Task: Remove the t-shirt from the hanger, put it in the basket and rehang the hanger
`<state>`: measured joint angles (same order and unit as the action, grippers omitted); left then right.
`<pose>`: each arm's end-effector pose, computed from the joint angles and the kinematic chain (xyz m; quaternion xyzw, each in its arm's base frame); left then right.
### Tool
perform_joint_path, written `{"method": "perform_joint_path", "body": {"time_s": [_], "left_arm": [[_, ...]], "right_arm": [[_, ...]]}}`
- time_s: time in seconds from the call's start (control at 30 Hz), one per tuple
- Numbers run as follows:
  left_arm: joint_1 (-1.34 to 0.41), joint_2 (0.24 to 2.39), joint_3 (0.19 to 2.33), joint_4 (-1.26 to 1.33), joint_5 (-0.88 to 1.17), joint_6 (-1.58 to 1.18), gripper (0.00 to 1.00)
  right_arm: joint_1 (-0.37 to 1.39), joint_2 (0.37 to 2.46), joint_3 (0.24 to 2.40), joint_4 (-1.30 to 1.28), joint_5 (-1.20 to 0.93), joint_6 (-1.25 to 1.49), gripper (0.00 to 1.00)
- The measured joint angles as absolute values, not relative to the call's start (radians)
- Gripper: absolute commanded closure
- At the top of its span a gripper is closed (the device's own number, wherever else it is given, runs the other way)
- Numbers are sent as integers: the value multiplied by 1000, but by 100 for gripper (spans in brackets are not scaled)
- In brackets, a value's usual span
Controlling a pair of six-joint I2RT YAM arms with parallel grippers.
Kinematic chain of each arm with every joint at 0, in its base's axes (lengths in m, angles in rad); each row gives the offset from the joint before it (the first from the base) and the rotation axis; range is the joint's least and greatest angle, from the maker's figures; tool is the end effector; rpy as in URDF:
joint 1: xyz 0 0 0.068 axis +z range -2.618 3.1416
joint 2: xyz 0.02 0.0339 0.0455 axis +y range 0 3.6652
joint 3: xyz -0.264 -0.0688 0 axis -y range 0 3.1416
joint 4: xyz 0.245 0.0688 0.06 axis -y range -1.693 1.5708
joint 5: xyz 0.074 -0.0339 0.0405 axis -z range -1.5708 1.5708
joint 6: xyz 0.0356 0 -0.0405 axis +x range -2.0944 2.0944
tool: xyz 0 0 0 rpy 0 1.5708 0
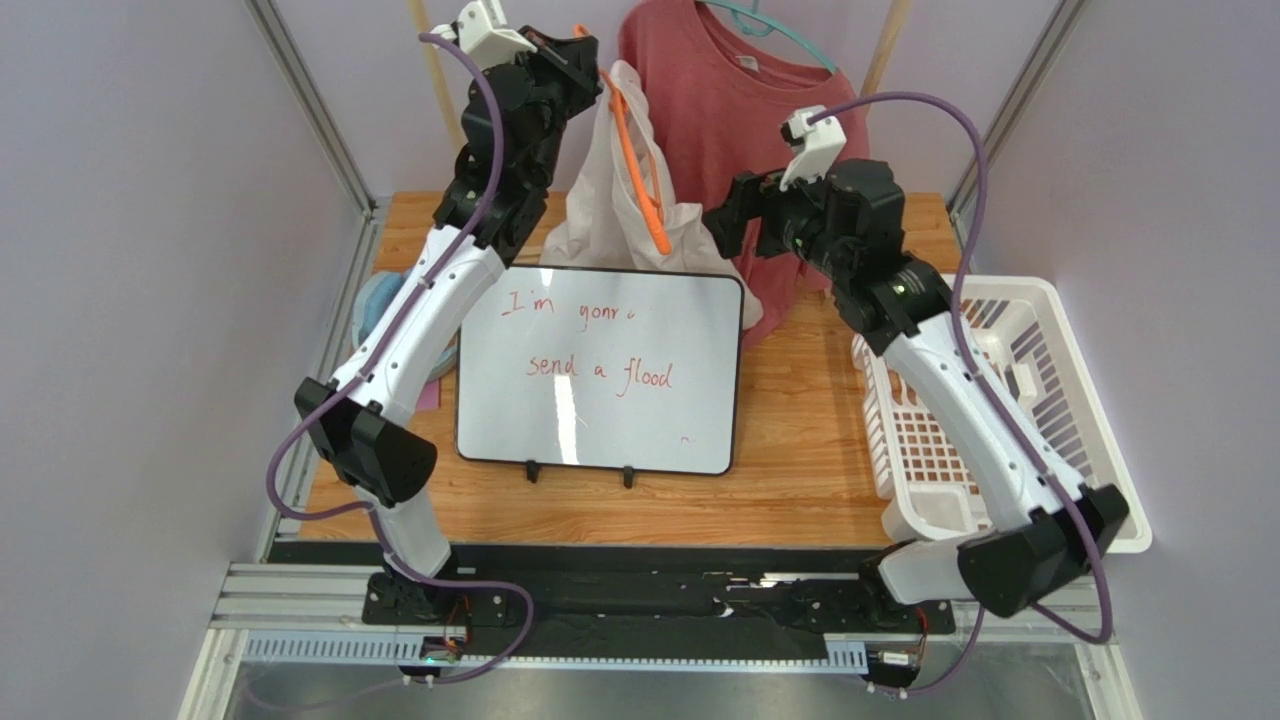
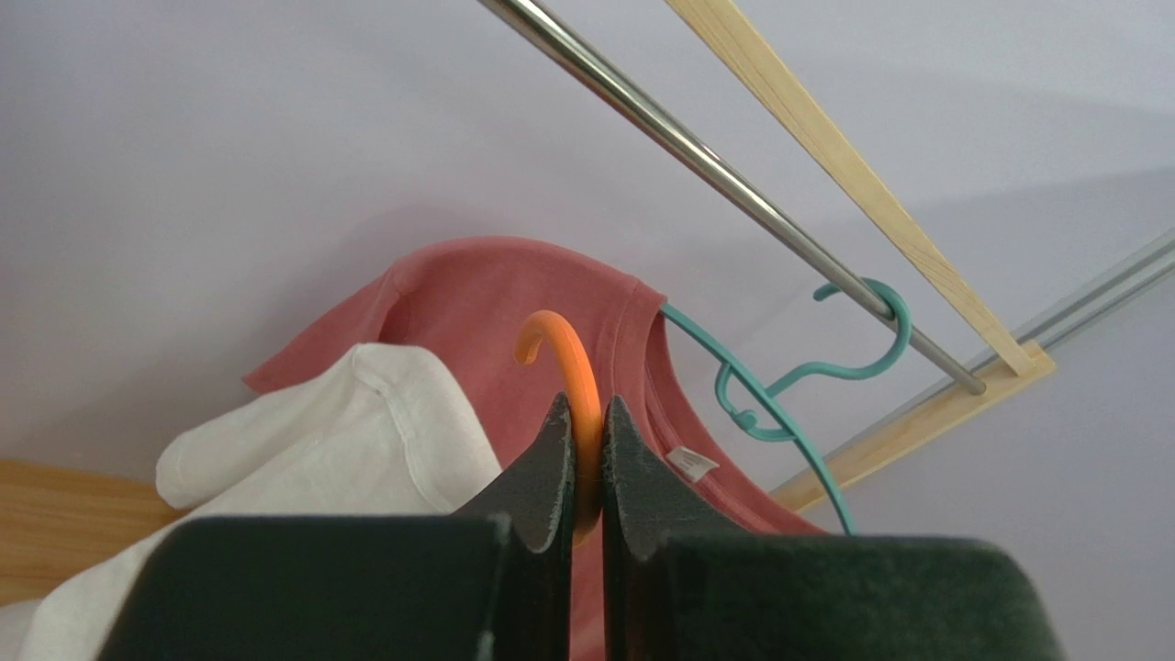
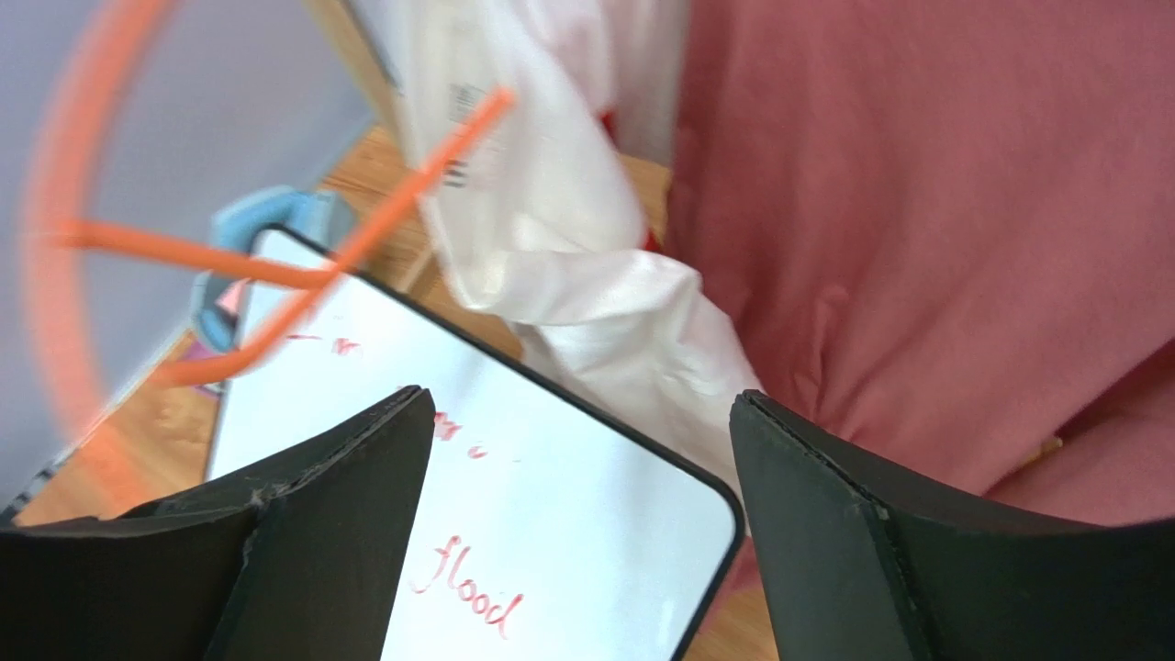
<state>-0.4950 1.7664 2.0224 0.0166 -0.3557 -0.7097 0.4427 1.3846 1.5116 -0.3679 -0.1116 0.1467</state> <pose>0.3548 -0.1775 0.5215 -0.2039 0.5764 -0.3561 0.7067 0.2809 0.1376 0.4374 -0.1499 0.7721 0.2209 0.5768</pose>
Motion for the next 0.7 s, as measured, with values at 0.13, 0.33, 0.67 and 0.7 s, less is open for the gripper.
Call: {"method": "perform_joint_path", "body": {"time_s": [0.13, 0.33, 0.67, 0.7], "left_arm": [[-543, 1779, 2043, 19, -383, -617, 100], [-609, 1790, 2055, 27, -429, -485, 100], [-645, 1792, 2058, 29, -455, -409, 100], [-648, 1792, 2058, 31, -455, -409, 100]], "right_arm": [[471, 1285, 1547, -385, -199, 111, 15], [548, 1278, 1621, -393, -291, 46, 14], [651, 1424, 1664, -455, -262, -54, 23], [653, 1435, 1664, -461, -242, -65, 25]]}}
